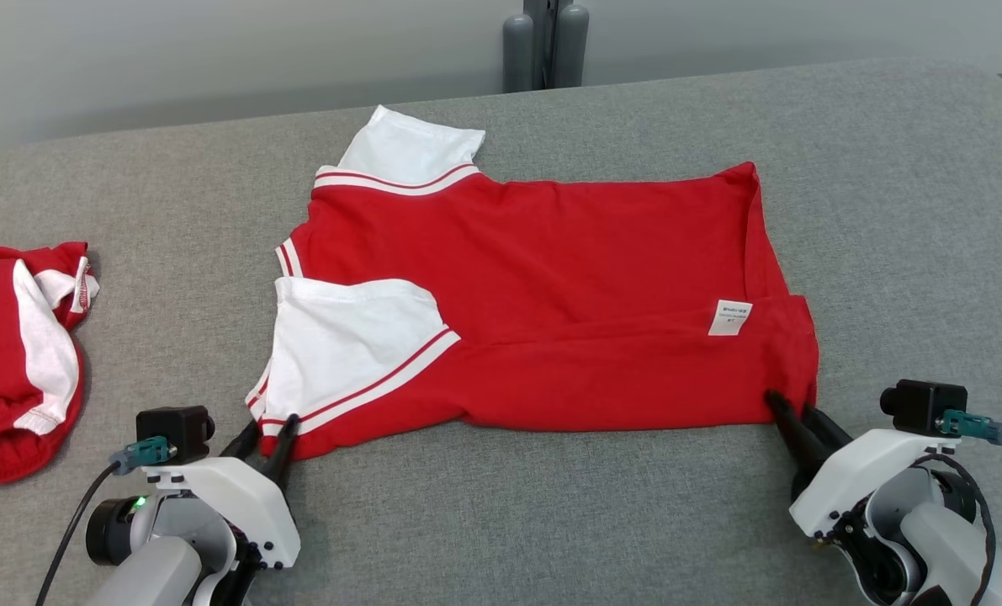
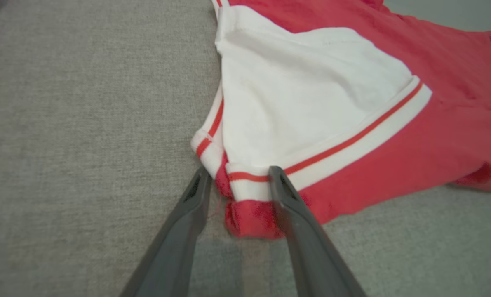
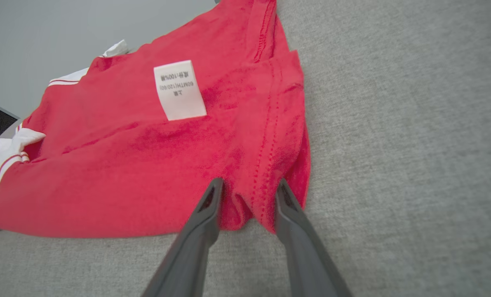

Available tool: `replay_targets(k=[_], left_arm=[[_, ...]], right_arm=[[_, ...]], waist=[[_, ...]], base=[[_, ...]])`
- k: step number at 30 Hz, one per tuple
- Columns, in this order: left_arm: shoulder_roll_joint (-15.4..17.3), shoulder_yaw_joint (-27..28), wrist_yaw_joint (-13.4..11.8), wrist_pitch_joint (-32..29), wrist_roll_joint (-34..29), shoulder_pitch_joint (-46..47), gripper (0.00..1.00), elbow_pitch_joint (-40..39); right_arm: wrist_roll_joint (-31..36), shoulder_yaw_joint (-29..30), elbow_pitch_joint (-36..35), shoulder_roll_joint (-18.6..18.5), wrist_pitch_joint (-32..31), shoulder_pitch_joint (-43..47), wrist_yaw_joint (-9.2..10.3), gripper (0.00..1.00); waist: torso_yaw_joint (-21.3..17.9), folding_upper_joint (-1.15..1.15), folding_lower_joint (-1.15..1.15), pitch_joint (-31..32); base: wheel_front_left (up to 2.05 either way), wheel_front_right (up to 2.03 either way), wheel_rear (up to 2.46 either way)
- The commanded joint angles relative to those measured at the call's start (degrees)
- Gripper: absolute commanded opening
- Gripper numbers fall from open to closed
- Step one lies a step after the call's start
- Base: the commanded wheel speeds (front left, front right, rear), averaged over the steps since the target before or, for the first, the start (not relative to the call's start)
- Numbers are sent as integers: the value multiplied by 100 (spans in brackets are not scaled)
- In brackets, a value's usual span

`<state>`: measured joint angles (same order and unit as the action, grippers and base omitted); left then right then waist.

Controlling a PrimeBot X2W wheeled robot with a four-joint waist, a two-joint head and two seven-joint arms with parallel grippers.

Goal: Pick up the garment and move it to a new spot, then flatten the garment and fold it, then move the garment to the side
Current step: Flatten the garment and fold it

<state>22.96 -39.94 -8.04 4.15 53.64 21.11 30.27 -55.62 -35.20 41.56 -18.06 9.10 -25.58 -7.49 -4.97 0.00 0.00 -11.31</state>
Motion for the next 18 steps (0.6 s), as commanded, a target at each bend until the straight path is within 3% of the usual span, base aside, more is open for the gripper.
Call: replay_targets(k=[1,9,18], left_arm=[[20,4,27,17,22,69,0,33],[81,68,54,149,49,51,0,-34],[456,57,-311,-94,106,-506,0,-882]], right_arm=[[-34,-12,15,-26,33,-49,-1,0],[-363,-234,-111,-190,206,-82,-1,0],[-894,-407,-603,-708,-46,353,0,0]], waist=[[0,0,0,1],[34,0,0,120],[147,0,0,449]], base=[[0,0,0],[0,0,0],[0,0,0]])
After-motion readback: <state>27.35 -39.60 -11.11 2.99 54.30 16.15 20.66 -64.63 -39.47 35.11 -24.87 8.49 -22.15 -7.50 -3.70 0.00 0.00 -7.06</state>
